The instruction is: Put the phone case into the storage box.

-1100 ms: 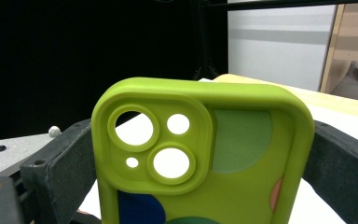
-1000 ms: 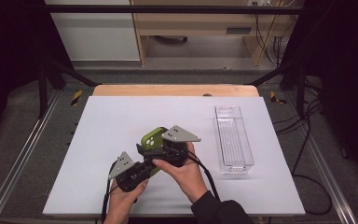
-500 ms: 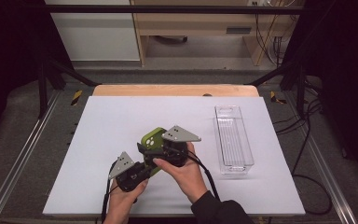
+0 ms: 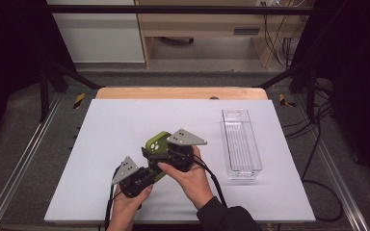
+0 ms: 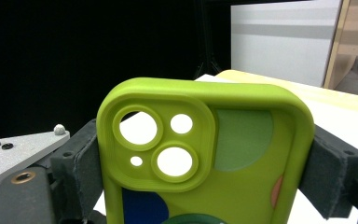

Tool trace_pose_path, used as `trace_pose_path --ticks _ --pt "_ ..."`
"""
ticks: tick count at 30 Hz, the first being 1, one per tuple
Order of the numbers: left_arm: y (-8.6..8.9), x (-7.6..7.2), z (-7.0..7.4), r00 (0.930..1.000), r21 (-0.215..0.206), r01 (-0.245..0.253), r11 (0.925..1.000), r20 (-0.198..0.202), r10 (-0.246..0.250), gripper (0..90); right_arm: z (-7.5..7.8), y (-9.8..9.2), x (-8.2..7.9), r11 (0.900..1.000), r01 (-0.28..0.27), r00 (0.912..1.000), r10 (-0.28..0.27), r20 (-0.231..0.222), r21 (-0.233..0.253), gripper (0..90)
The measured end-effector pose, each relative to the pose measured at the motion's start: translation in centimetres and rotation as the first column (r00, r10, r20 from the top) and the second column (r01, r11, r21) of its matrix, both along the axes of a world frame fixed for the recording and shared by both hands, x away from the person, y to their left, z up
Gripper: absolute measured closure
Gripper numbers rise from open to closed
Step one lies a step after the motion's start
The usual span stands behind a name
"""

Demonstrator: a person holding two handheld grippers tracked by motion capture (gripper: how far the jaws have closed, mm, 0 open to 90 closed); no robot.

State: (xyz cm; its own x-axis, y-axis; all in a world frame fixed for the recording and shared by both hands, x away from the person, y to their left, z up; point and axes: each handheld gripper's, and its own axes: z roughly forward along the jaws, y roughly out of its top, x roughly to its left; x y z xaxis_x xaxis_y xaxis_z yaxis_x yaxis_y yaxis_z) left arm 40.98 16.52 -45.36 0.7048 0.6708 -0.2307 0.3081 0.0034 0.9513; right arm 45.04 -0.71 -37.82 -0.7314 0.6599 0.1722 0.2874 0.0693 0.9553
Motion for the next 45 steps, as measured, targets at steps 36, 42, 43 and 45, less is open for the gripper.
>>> trace_pose_path --ticks 36,42,43,45 --pt "2.7 1.0 -0.1 0.9892 0.07 -0.147 0.9867 0.012 0.146 19.7 2.6 -1.1 7.3 0.986 0.157 0.9833 -0.161 -0.085 -0.055 16.0" --pt "4.4 1.3 -0.4 0.9811 0.08 -0.193 0.9778 0.013 0.193 13.2 3.8 -3.6 10.0 0.968 0.235 0.9704 -0.239 -0.035 -0.083 16.0" --pt "4.6 1.4 -0.4 0.9801 0.082 -0.199 0.9767 0.017 0.198 12.3 4.0 -4.1 10.4 0.964 0.252 0.9667 -0.255 -0.026 -0.083 16.0" --pt "5.0 1.4 -0.3 0.977 0.096 -0.213 0.9724 0.039 0.21 10.6 4.3 -5.1 11.0 0.958 0.279 0.9596 -0.281 -0.015 -0.066 16.0"
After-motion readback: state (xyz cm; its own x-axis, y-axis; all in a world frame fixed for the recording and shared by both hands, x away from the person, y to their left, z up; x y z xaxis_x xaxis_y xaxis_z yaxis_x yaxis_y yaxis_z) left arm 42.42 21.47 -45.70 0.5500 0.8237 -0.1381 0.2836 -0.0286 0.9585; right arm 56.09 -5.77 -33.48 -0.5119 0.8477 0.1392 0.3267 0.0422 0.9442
